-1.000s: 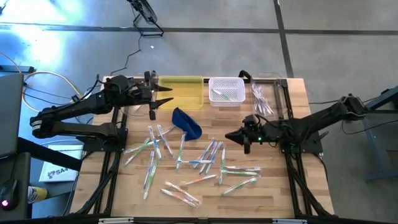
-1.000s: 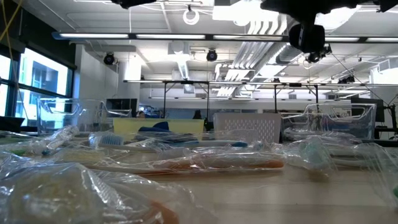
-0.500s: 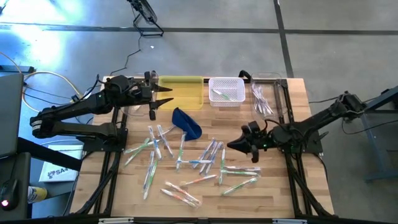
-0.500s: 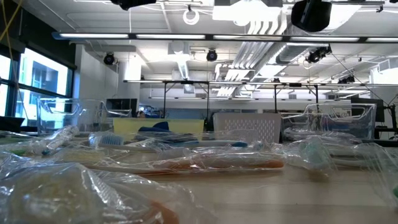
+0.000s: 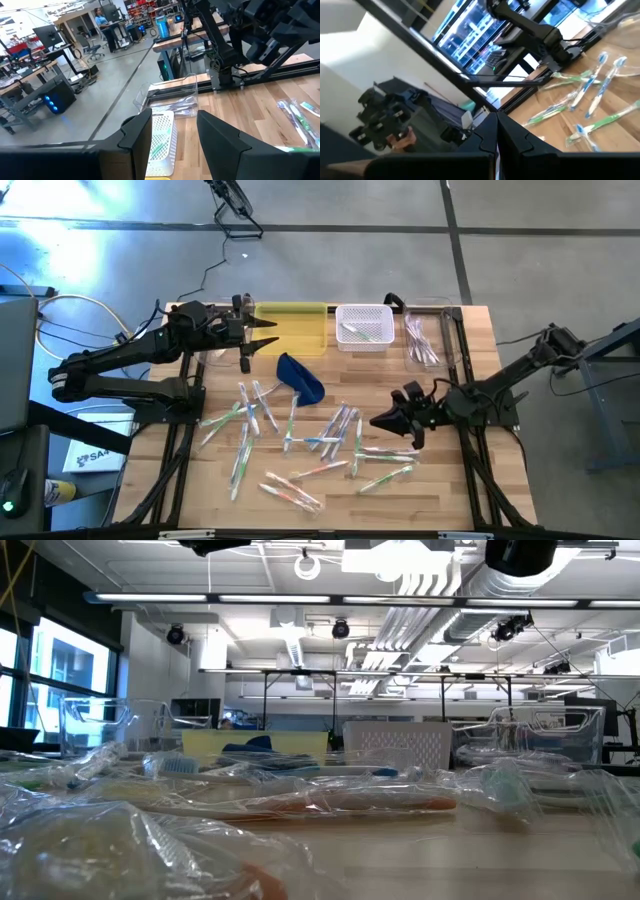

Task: Pick & Place Toothbrushes
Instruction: Put the green toothbrush into the white bin

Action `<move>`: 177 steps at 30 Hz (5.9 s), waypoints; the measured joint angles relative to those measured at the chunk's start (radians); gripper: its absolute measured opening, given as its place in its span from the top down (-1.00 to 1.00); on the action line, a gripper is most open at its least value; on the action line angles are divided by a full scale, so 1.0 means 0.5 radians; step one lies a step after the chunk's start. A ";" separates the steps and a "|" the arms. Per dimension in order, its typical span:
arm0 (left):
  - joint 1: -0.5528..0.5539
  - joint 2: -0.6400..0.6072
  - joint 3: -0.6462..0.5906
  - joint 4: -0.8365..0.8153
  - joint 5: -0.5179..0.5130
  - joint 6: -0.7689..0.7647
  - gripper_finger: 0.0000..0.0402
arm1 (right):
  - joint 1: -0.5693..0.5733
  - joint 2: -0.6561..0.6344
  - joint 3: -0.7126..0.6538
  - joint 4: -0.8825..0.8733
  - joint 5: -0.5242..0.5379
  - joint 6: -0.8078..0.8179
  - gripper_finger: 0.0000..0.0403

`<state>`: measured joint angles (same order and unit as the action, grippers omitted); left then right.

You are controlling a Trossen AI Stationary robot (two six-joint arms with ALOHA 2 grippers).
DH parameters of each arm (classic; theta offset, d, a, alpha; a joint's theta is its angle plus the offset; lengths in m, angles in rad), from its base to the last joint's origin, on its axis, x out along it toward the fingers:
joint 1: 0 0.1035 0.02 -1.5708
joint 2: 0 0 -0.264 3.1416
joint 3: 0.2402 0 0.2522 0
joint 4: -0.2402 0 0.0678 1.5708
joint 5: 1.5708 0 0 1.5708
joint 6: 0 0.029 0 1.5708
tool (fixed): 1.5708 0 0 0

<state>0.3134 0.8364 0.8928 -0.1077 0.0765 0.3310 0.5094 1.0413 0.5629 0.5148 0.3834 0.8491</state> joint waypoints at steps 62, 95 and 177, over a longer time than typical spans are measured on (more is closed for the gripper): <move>0.001 -0.001 -0.001 -0.163 0.002 0.008 0.24 | -0.375 1.258 1.041 -2.094 -0.481 1.594 0.99; 0.001 -0.001 -0.001 -0.163 0.002 0.008 0.24 | -0.378 1.270 1.024 -1.969 -0.257 1.635 0.29; 0.001 0.000 -0.002 -0.165 0.001 0.008 0.24 | -0.351 1.628 1.009 -2.008 -0.485 1.651 0.35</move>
<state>0.3139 0.8364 0.8921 -0.1903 0.0769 0.3351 0.3340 1.8552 1.0672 -0.4889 0.1407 1.6746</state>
